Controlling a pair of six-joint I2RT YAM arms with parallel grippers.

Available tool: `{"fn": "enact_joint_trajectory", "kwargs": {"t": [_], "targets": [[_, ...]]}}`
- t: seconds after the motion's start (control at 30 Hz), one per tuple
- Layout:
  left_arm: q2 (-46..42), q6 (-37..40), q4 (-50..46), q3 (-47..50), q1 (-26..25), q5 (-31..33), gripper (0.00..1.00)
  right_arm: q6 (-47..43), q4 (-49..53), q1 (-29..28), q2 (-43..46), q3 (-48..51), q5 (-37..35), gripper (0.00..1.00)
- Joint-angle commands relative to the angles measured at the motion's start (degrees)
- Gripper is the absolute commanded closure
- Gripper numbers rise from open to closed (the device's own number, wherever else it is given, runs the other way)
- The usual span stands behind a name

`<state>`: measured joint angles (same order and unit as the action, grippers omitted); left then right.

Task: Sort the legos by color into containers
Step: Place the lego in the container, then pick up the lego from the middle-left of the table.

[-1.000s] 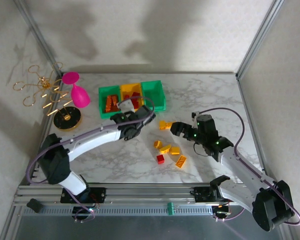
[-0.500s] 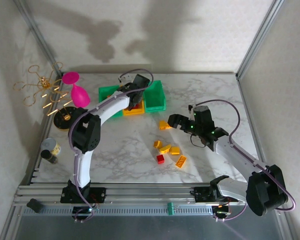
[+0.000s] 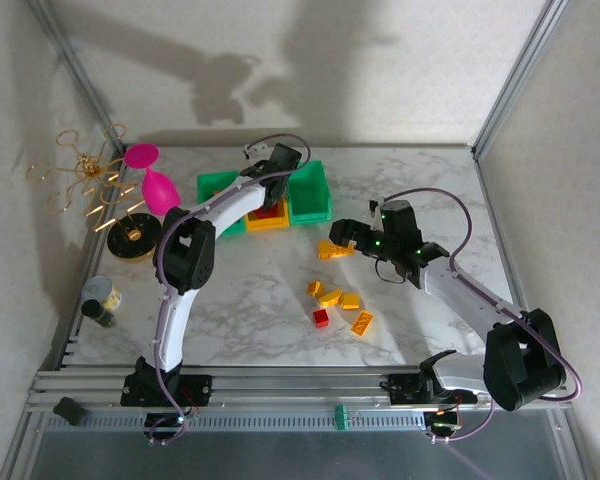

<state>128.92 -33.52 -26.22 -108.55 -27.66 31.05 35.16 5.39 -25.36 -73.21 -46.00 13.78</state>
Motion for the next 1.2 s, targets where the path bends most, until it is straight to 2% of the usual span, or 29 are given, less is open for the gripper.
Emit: {"fn": "enact_joint_trajectory", "kwargs": {"t": [0.0, 0.1, 0.23, 0.33, 0.5, 0.7, 0.83, 1.0, 1.17], "targets": [[-5.58, 0.33, -4.30, -1.95, -0.51, -0.68, 0.43, -1.57, 1.33, 0.34, -0.01, -1.69, 1.36, 0.02], [-12.31, -0.42, -4.35, 2.99, -1.57, -1.14, 0.42, -2.08, 3.42, 0.32, 0.35, -1.13, 1.52, 0.01], [-22.30, -2.58, -3.40, 12.44, -3.10, -6.13, 0.40, -2.64, 6.88, 0.33, 1.28, -0.05, 0.77, 0.01], [-29.57, -3.15, -2.83, 19.70, -6.26, -7.77, 0.39, -2.99, 9.03, 0.41, 3.51, 2.17, -0.15, 0.02], [-39.16, -6.55, -5.05, 29.71, -14.53, -6.78, 0.38, -1.01, 12.04, 0.59, 7.64, 6.35, -1.70, 0.02], [-46.19, -11.83, -3.54, 42.47, -25.06, -6.67, 0.38, 1.82, 13.62, 0.58, 14.38, 12.42, -1.49, 0.01], [-46.52, -14.41, 0.84, 48.68, -32.25, -9.37, 0.37, 2.82, 15.24, 0.64, 17.68, 14.53, -1.90, 0.02], [-43.02, -16.34, 2.25, 49.47, -41.11, -8.82, 0.35, 3.73, 17.61, 0.65, 19.93, 15.30, -3.64, 0.02], [-37.28, -18.12, 2.90, 48.35, -43.85, -12.30, 0.34, 4.14, 18.87, 0.80, 21.29, 16.03, -5.43, 0.02]]}}
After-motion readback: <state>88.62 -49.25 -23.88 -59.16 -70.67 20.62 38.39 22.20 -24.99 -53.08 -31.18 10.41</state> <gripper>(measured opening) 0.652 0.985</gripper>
